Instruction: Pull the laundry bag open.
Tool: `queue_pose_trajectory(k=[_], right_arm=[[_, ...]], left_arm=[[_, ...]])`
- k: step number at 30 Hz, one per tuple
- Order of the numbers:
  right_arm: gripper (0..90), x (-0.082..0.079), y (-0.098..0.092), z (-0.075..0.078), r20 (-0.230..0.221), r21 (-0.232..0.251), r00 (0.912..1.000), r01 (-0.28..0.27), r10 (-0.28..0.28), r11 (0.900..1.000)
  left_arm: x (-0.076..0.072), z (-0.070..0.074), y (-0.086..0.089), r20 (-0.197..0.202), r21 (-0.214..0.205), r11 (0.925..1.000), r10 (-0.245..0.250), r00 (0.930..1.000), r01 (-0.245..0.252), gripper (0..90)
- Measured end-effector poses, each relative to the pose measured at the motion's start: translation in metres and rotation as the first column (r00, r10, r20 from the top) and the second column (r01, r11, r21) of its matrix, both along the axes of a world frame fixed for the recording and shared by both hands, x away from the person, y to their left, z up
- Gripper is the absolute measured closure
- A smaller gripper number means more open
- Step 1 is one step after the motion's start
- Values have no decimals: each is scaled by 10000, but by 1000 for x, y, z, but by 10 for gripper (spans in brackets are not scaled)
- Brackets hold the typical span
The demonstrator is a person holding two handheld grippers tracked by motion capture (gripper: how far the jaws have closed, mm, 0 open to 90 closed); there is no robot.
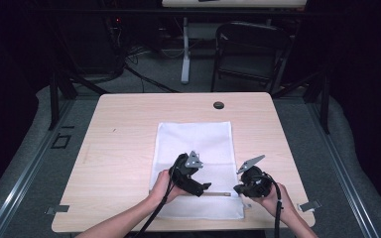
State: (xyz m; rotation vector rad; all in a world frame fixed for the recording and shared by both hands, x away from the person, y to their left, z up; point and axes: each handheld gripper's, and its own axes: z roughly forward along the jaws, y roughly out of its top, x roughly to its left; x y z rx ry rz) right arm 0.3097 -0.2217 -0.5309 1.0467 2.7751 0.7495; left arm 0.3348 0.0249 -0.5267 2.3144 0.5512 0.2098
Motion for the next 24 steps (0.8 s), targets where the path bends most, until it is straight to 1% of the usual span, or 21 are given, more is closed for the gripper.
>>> queue_pose_trajectory(k=[1,3,4,7,8,9,10,11,12,14,15,16,17,20,22,24], right_arm=[[900,1,-2,-1,-107,2,9999,-52,52,10000],[900,1,-2,-4,-162,-36,9998,-93,93,9999],[900,1,-1,-7,-222,-32,9997,-37,36,10000],[900,4,2,-13,-409,-331,9990,-180,166,9993],[900,5,3,-15,-505,-348,9985,-222,205,9991],[900,6,4,-17,-508,-306,9986,-193,178,9993],[900,7,4,-17,-475,-364,9987,-178,161,9992],[900,7,5,-17,-476,-287,9988,-144,130,9995],[900,7,6,-18,-501,-363,9986,-193,174,9992],[900,8,6,-20,-615,-369,9980,-190,167,9991],[900,8,6,-20,-652,-430,9978,-173,144,9989],[900,9,7,-21,-695,-391,9975,-145,118,9991],[900,9,7,-21,-716,-411,9974,-119,89,9991],[900,9,6,-22,-695,-322,9975,-110,87,9994],[900,10,4,-22,-804,-302,9967,-106,82,9995],[900,10,4,-22,-964,-62,9953,38,-44,10000]], left_arm=[[0,-1,-2,5,19,10000,-62,10000,62,140],[0,-5,-7,-102,36,9999,-168,9998,168,145],[-1,-8,-11,-106,164,9996,-222,9997,224,149],[-1,-13,-16,-209,225,9989,-416,9989,421,163],[-2,-14,-19,-213,201,9985,-509,9985,513,170],[-2,-15,-20,-228,198,9981,-572,9981,576,178],[-3,-16,-21,-237,226,9980,-594,9980,599,189],[-3,-17,-23,-240,189,9972,-718,9971,723,210],[-3,-18,-25,-248,207,9966,-788,9966,793,238],[-4,-22,-29,-286,210,9957,-894,9956,900,266],[-5,-24,-32,-302,316,9949,-945,9951,954,296],[-5,-26,-34,-384,211,9930,-1151,9926,1160,302],[-6,-28,-37,-394,270,9916,-1253,9913,1264,309],[-8,-32,-44,-439,318,9867,-1578,9865,1592,362],[-8,-34,-49,-351,281,9849,-1697,9849,1707,408],[-9,-34,-52,-375,232,9823,-1851,9820,1861,471]])
